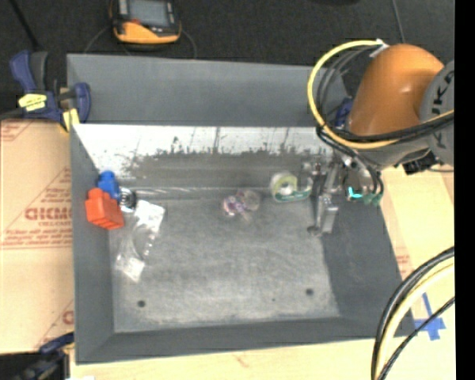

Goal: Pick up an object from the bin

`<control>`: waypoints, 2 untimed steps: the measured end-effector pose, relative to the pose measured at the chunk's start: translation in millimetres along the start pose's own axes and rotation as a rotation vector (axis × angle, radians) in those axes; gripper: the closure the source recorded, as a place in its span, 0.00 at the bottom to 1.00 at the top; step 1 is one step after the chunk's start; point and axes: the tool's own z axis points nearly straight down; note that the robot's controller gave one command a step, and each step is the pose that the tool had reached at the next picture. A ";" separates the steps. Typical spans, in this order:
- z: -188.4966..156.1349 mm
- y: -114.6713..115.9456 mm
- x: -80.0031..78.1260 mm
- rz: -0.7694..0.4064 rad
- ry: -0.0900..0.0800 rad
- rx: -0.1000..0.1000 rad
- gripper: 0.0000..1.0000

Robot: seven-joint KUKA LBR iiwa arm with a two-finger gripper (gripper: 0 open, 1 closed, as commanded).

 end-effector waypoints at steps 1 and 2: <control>91.8 67.0 -35.1 -0.144 -0.003 -0.002 0.00; 124.9 59.9 -45.6 -0.085 -0.011 -0.002 0.00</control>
Offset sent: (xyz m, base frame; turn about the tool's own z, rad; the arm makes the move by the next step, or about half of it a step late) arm 0.0347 0.0651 -0.0889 -0.1441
